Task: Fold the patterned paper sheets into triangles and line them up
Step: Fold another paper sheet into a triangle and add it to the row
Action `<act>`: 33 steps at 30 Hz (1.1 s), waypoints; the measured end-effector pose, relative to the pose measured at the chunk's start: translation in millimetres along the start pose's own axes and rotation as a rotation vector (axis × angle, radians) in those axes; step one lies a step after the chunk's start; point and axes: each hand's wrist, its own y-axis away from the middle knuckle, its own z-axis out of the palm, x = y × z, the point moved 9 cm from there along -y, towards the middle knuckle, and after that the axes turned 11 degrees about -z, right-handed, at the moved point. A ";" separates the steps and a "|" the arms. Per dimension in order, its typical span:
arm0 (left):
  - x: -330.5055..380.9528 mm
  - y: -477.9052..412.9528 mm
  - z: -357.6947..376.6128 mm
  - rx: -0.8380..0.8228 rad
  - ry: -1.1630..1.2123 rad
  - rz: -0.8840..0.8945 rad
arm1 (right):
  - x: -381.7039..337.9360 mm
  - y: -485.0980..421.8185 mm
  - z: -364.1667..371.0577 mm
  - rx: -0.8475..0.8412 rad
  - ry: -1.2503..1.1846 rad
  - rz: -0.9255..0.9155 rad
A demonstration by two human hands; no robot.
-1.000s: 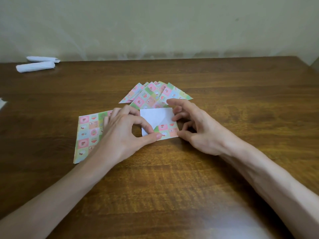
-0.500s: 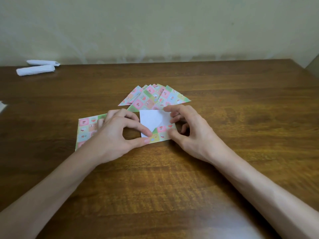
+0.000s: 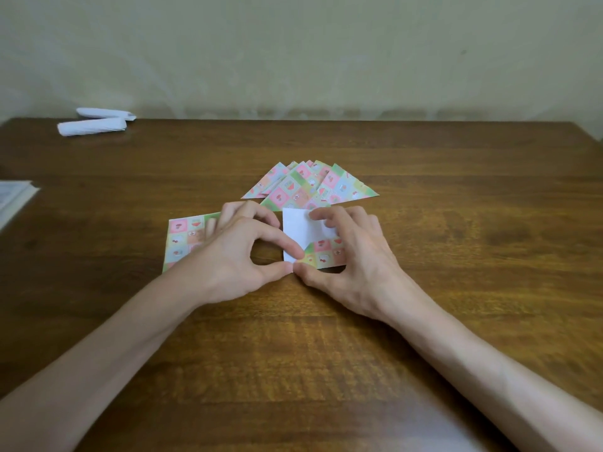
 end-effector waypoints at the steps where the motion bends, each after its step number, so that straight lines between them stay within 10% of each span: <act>1: 0.1 0.0 0.4 -0.003 -0.004 -0.002 | 0.3 0.4 0.3 0.004 -0.009 0.004; 33: 1.6 3.6 -0.1 0.088 0.055 -0.012 | -3.7 3.1 1.8 0.043 -0.014 -0.051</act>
